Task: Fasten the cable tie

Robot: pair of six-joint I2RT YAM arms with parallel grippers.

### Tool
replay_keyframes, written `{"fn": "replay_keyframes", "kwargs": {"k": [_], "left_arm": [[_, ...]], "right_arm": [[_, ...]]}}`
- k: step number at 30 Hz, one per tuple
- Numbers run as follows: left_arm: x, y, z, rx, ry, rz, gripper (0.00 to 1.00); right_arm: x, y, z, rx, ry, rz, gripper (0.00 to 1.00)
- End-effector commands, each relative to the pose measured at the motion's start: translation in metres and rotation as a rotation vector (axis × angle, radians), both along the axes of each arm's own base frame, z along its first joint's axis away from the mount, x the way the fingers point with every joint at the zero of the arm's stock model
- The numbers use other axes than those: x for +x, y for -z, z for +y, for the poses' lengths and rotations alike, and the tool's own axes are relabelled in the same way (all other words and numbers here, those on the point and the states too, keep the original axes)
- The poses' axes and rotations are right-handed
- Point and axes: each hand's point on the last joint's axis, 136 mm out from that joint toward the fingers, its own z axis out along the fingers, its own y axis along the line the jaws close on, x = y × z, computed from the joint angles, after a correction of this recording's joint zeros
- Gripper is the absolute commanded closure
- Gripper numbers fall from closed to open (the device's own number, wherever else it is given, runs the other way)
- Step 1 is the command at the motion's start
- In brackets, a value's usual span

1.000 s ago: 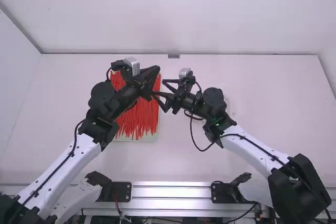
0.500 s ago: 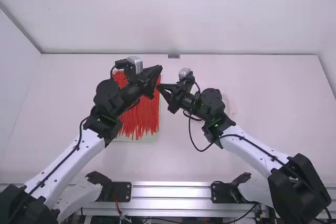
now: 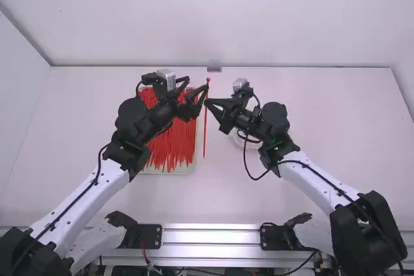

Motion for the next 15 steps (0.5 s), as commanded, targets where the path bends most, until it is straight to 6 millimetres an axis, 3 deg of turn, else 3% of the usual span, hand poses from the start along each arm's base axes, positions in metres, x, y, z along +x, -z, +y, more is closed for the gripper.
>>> {"fn": "replay_keyframes", "kwargs": {"k": [1,9,15], "left_arm": [[-0.007,-0.009,0.002,-0.002,0.000,-0.033,0.01],[-0.008,-0.001,0.023,0.057,-0.050,-0.005,0.01],[-0.021,-0.004,0.031,0.120,0.077,-0.054,0.01]], "right_arm": [[-0.005,-0.014,-0.003,0.014,-0.072,-0.026,1.00],[-0.007,-0.014,-0.034,0.001,-0.150,-0.035,1.00],[-0.010,-0.012,-0.064,-0.015,-0.211,-0.049,1.00]]}}
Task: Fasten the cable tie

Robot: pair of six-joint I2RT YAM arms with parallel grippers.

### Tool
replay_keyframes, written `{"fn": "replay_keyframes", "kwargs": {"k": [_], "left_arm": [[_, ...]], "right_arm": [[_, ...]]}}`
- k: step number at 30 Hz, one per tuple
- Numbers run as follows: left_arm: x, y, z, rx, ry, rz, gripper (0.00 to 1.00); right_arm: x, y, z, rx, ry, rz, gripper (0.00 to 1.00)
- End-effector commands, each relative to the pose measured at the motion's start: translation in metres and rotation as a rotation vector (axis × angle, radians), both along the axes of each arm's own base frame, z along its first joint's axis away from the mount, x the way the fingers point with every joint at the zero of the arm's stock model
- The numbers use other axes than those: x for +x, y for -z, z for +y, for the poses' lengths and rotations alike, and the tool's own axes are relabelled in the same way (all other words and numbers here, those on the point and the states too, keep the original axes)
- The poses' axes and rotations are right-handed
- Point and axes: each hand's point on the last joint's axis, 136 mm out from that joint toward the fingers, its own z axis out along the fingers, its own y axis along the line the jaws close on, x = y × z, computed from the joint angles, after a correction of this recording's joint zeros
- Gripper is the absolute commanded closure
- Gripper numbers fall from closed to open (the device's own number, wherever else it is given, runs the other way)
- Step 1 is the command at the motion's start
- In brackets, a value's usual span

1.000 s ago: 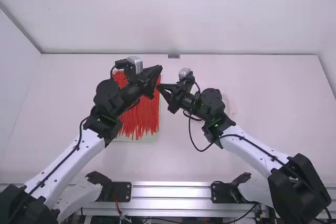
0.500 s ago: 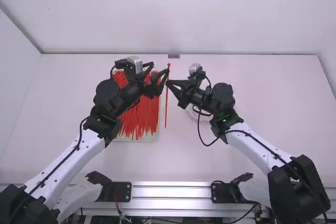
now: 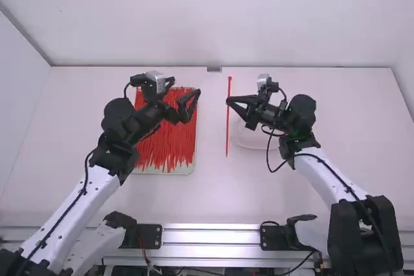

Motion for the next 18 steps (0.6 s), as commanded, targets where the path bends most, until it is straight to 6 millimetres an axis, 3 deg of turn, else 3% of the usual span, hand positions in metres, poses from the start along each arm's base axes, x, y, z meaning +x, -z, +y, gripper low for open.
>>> {"fn": "replay_keyframes", "kwargs": {"k": [1,9,13,18], "left_arm": [[-0.013,-0.007,0.002,0.031,0.105,-0.045,0.01],[-0.028,-0.026,0.005,0.028,0.393,-0.115,0.02],[-0.035,-0.035,-0.009,0.033,0.564,-0.140,0.01],[-0.030,-0.043,-0.019,0.031,0.700,-0.127,0.01]], "right_arm": [[-0.015,-0.014,-0.007,-0.004,-0.108,-0.050,1.00],[-0.023,-0.027,-0.032,-0.007,-0.154,-0.136,1.00],[-0.027,-0.036,-0.028,-0.005,-0.163,-0.206,1.00],[-0.034,-0.048,-0.015,0.006,-0.178,-0.295,1.00]]}}
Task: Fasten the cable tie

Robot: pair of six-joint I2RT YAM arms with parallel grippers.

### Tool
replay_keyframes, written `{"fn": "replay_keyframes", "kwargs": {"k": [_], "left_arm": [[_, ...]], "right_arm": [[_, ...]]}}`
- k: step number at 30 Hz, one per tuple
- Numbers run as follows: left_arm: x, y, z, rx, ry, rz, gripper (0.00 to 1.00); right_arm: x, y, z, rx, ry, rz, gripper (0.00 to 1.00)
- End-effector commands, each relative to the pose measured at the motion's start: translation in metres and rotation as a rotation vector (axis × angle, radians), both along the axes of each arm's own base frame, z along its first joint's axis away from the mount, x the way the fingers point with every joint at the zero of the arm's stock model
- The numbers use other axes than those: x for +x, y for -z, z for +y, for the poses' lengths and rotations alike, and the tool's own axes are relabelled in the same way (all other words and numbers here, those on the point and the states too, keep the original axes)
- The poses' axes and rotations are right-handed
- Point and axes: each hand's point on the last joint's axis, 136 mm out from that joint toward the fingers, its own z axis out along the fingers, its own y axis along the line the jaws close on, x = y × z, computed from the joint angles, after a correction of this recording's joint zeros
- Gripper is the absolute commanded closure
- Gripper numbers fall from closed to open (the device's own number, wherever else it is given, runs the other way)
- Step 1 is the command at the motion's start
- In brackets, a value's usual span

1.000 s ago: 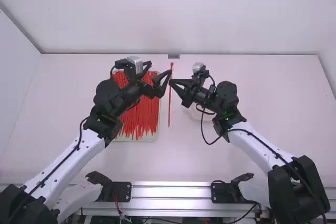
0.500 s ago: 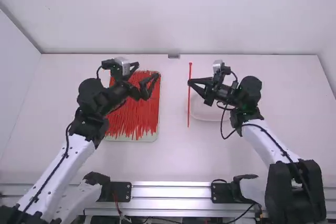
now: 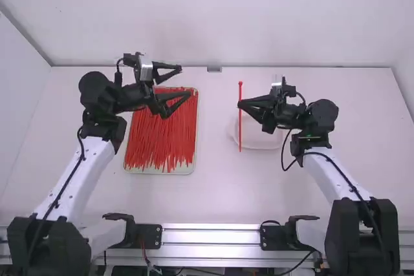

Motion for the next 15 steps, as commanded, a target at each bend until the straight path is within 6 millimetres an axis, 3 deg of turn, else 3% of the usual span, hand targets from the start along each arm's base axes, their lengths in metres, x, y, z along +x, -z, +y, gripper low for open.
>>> {"fn": "replay_keyframes", "kwargs": {"k": [1,7,12,15], "left_arm": [[-0.015,-0.007,-0.009,0.023,0.167,0.007,0.01],[-0.009,-0.007,-0.027,0.021,0.239,-0.007,0.01],[-0.016,-0.010,-0.047,0.012,0.283,-0.050,0.05],[-0.020,-0.016,-0.060,-0.006,0.283,-0.077,0.05]], "right_arm": [[-0.003,-0.017,0.006,0.017,-0.001,-0.057,1.00],[0.000,-0.031,0.013,0.059,0.041,-0.116,1.00],[0.005,-0.039,0.019,0.099,0.086,-0.123,1.00],[-0.002,-0.043,0.027,0.107,0.058,-0.143,1.00]]}}
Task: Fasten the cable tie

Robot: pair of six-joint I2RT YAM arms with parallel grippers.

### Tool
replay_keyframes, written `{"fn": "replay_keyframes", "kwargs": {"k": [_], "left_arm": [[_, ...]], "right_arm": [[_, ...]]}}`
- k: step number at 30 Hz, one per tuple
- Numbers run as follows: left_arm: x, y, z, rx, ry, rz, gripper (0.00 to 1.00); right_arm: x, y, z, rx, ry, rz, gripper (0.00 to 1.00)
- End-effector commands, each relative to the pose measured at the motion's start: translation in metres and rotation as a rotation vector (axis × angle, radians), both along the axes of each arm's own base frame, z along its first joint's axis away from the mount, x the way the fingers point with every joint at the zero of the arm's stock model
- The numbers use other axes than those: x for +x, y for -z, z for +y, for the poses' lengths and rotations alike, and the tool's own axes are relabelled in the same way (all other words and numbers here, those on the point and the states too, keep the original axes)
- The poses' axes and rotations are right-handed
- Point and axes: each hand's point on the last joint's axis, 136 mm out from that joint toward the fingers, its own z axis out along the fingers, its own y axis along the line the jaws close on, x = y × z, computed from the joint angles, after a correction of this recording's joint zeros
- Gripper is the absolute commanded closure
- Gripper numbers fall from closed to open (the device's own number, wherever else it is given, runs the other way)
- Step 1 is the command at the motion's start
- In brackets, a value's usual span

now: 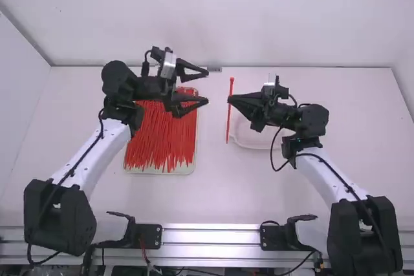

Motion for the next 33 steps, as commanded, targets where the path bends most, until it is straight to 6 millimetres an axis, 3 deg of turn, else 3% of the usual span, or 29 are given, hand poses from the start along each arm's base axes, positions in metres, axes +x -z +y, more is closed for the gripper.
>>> {"fn": "replay_keyframes", "kwargs": {"k": [1,7,12,18,28,33], "left_arm": [[-0.006,-0.014,-0.010,-0.019,0.013,-0.041,0.05],[-0.010,-0.014,-0.019,-0.024,0.026,-0.032,0.09],[-0.011,-0.013,-0.018,-0.020,0.036,-0.017,0.20],[-0.012,-0.013,-0.020,-0.021,0.042,-0.007,0.53],[-0.014,-0.014,-0.021,-0.023,0.046,-0.013,0.70],[-0.014,-0.016,-0.021,-0.027,0.047,-0.006,0.73]], "right_arm": [[-0.004,-0.019,0.005,0.027,0.002,-0.055,1.00],[-0.018,-0.018,0.020,0.019,-0.066,-0.064,1.00],[-0.023,-0.016,0.026,0.012,-0.089,-0.066,1.00],[-0.027,-0.016,0.031,0.013,-0.106,-0.068,1.00],[-0.028,-0.016,0.032,0.013,-0.110,-0.066,1.00],[-0.028,-0.015,0.032,0.011,-0.110,-0.063,1.00]]}}
